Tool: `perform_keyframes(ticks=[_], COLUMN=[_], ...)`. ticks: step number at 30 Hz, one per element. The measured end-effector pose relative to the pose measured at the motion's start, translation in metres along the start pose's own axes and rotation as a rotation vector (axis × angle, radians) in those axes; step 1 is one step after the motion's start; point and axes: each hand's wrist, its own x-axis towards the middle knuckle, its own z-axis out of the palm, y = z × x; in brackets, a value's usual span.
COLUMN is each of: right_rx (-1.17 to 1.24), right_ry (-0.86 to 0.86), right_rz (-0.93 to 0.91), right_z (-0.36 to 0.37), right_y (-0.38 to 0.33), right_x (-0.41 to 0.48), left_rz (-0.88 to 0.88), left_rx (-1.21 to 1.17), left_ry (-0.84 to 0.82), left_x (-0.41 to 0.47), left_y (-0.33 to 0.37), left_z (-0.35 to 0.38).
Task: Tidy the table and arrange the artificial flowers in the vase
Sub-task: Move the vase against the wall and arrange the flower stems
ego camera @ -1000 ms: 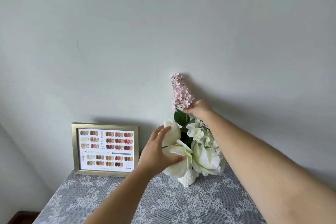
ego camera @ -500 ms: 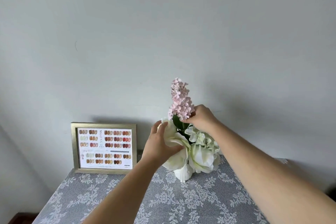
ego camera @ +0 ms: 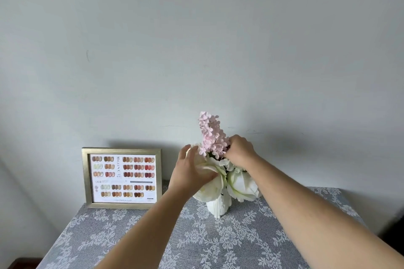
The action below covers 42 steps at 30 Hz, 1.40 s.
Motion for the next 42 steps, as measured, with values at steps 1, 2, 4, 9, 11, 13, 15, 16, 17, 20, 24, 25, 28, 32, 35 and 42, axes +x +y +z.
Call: perform_keyframes(ticks=[1,2,4,9,11,13,15,16,17,20,24,25,28,32,35,42], right_rx=[-0.017,-0.022,-0.026,-0.083,-0.097,-0.107,-0.112,-0.113,-0.113,-0.032,0.141,0.194,0.308,0.313,0.277,0.392], right_ry=[-0.004,-0.008,-0.011,0.031,0.044,0.055,0.076,0.086,0.087,0.048,0.061,0.062,0.027,0.037,0.051,0.242], right_rz=[-0.007,-0.013,-0.026,-0.038,-0.039,-0.044,-0.053,-0.064,-0.067,-0.066,-0.083,-0.093,-0.087,-0.102,-0.131,-0.151], right_z=[-0.002,-0.005,-0.008,-0.003,0.001,0.003,0.004,0.003,0.002,-0.006,-0.021,-0.024,-0.026,-0.018,-0.010,-0.012], right_y=[0.000,-0.001,0.000,0.002,0.001,-0.001,0.000,0.000,0.002,0.006,0.019,0.023,0.035,0.041,0.041,0.049], right_x=[0.001,0.002,0.002,0.002,0.003,0.004,0.005,0.005,0.004,-0.001,-0.010,-0.013,-0.024,-0.030,-0.031,-0.042], left_rz=[-0.004,-0.006,-0.007,-0.012,-0.013,-0.014,-0.010,-0.004,0.003,0.021,0.035,0.029,-0.016,-0.051,-0.048,-0.039], left_rx=[0.000,0.000,0.002,0.004,0.002,-0.008,-0.019,-0.022,-0.023,-0.018,-0.018,-0.025,-0.040,-0.018,-0.006,-0.013], left_ry=[-0.006,-0.010,-0.010,0.004,0.011,0.016,0.015,0.013,0.010,0.008,0.006,-0.003,-0.041,-0.063,-0.053,-0.045], left_x=[0.000,0.001,0.000,0.001,0.001,0.000,-0.001,-0.002,-0.002,-0.001,-0.001,-0.001,-0.001,0.000,0.000,-0.004], left_y=[0.000,0.001,0.001,0.000,-0.001,-0.001,-0.001,-0.001,-0.001,0.000,-0.001,-0.002,-0.004,-0.006,-0.007,-0.010], left_z=[0.000,0.000,0.000,0.002,0.003,0.002,0.001,0.001,0.000,-0.004,-0.011,-0.011,-0.011,-0.006,-0.003,-0.011])
